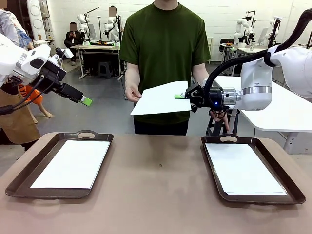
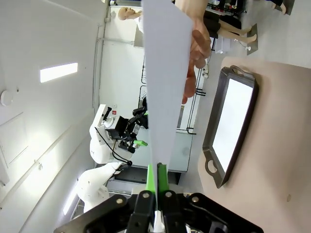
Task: Sort the A4 documents.
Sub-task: Place the A4 Paper in the designated Handle tray.
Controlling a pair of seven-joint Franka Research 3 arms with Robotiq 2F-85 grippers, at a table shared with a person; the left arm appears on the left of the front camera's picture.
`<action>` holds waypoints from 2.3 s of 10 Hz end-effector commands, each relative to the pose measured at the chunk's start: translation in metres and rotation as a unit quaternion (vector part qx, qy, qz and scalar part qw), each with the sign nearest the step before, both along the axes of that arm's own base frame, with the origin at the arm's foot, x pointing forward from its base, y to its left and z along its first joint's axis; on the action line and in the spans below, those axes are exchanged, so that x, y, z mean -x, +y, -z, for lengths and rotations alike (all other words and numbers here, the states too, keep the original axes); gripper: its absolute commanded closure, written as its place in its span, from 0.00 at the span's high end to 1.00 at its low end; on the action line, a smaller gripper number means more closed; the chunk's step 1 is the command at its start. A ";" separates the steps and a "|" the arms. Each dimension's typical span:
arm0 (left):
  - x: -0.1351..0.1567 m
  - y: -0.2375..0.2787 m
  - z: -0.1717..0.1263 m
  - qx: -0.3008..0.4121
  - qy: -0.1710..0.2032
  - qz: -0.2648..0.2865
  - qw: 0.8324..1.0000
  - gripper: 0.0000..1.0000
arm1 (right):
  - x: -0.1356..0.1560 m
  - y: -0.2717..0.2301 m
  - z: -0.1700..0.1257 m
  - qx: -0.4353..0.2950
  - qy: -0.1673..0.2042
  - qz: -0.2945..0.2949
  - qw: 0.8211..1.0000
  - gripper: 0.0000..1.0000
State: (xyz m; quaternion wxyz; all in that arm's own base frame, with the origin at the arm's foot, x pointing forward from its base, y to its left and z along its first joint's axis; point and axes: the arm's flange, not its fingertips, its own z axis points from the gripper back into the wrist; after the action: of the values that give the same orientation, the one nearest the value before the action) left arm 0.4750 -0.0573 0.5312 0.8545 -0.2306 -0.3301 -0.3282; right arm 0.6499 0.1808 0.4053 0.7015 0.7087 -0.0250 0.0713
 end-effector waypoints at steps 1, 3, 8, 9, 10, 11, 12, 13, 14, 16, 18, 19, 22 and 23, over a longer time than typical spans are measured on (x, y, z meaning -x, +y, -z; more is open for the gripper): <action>0.000 0.001 0.000 0.004 -0.003 0.002 1.000 1.00 | 0.000 0.001 0.002 0.002 0.001 0.003 1.000 0.00; 0.000 0.001 0.000 0.004 -0.003 0.002 1.000 1.00 | 0.000 0.001 0.002 0.002 0.001 0.003 1.000 0.00; 0.000 0.001 0.000 0.004 -0.003 0.002 1.000 1.00 | 0.040 -0.087 -0.032 -0.019 -0.119 -0.077 0.990 0.01; 0.000 0.001 0.000 0.004 -0.003 0.002 1.000 1.00 | 0.043 -0.109 -0.033 -0.018 -0.120 -0.081 0.989 0.01; 0.000 0.001 0.000 0.004 -0.003 0.002 1.000 1.00 | 0.048 -0.127 -0.031 -0.022 -0.115 -0.096 0.989 0.01; 0.000 0.001 0.000 0.004 -0.003 0.002 1.000 1.00 | 0.052 -0.139 -0.024 -0.014 -0.099 -0.107 0.989 0.01; 0.000 0.001 0.000 0.004 -0.003 0.002 1.000 1.00 | 0.057 -0.144 -0.014 -0.007 -0.083 -0.114 0.990 0.01; 0.000 0.001 0.000 0.004 -0.003 0.002 1.000 1.00 | 0.062 -0.146 -0.002 -0.008 -0.066 -0.113 0.991 0.01; 0.000 0.001 0.000 0.004 -0.003 0.002 1.000 1.00 | 0.067 -0.148 0.011 -0.010 -0.053 -0.115 0.992 0.01; 0.000 0.001 0.000 0.004 -0.003 0.002 1.000 1.00 | 0.078 -0.159 0.043 -0.005 -0.040 -0.116 0.992 0.01; 0.000 0.001 0.000 0.004 -0.003 0.002 1.000 1.00 | 0.089 -0.180 0.069 0.030 -0.051 -0.091 0.994 0.01; 0.000 0.001 0.000 0.004 -0.003 0.002 1.000 1.00 | 0.093 -0.190 0.079 0.051 -0.048 -0.075 0.995 0.01; 0.000 0.001 0.000 0.004 -0.003 0.002 1.000 1.00 | 0.108 -0.219 0.102 0.113 -0.037 -0.025 0.993 0.01; 0.000 0.001 0.000 0.004 -0.003 0.002 1.000 1.00 | 0.111 -0.226 0.109 0.128 -0.031 -0.018 0.991 0.01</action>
State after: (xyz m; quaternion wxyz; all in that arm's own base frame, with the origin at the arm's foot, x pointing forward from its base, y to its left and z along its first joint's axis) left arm 0.4750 -0.0573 0.5312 0.8545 -0.2306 -0.3301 -0.3282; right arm 0.5521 -0.0489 0.2958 0.7704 0.6277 -0.0196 0.1102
